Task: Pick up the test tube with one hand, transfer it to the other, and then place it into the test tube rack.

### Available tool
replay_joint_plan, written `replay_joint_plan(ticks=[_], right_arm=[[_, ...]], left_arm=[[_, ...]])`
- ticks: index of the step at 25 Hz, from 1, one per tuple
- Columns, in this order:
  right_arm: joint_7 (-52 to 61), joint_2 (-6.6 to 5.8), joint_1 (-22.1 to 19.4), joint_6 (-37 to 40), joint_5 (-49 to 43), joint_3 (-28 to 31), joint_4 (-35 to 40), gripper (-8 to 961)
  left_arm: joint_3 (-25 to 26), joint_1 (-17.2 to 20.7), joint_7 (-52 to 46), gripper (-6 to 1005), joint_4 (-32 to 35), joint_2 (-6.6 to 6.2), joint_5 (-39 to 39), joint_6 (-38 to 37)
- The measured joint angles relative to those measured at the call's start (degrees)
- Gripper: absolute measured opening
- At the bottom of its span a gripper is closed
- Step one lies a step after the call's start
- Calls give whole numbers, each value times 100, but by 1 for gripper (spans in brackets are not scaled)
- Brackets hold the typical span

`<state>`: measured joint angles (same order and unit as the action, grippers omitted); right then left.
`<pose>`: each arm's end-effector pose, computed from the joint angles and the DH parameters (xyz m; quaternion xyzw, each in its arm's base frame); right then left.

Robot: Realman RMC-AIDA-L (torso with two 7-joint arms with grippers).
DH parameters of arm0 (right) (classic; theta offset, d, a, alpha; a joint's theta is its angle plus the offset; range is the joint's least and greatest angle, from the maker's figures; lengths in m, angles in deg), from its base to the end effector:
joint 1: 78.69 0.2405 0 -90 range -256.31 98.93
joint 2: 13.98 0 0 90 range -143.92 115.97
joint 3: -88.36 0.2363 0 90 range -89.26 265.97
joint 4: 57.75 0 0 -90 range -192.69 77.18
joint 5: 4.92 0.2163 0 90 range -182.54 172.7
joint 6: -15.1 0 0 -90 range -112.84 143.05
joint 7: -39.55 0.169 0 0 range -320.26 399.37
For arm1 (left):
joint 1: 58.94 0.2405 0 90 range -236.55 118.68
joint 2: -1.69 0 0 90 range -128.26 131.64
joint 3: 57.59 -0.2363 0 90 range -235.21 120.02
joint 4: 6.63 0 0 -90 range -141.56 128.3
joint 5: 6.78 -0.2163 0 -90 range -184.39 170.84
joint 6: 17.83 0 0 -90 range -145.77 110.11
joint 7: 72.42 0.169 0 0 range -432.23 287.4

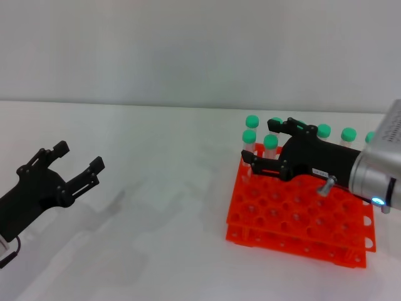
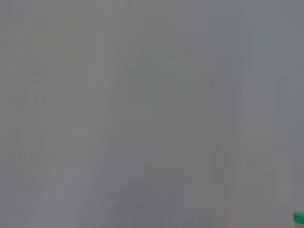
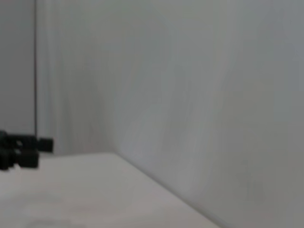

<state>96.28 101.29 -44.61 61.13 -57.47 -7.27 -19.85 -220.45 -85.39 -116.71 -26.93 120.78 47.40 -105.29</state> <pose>0.1555 0.4101 -0.0636 -0.9189 0.0807 0.2530 0.2917 -0.3270 0.3137 0.0296 -0.7910 -0.2279 -0.3456 0.4505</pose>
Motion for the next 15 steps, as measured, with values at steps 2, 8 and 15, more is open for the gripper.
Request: replay_joint_plan(ticks=[2,8,15], right_arm=[[3,-16,-197,110,-3,55,218,813],[-63,-39,-844,482,-35,656,711,877],[-568,-15,-1545,1148,25,2103,473,877]], left_arm=[[0,8,0,890,0,0,8,-11],[9,18,20,889,0,0,137,-18],[10,206,154,889,6,4,1017,18]])
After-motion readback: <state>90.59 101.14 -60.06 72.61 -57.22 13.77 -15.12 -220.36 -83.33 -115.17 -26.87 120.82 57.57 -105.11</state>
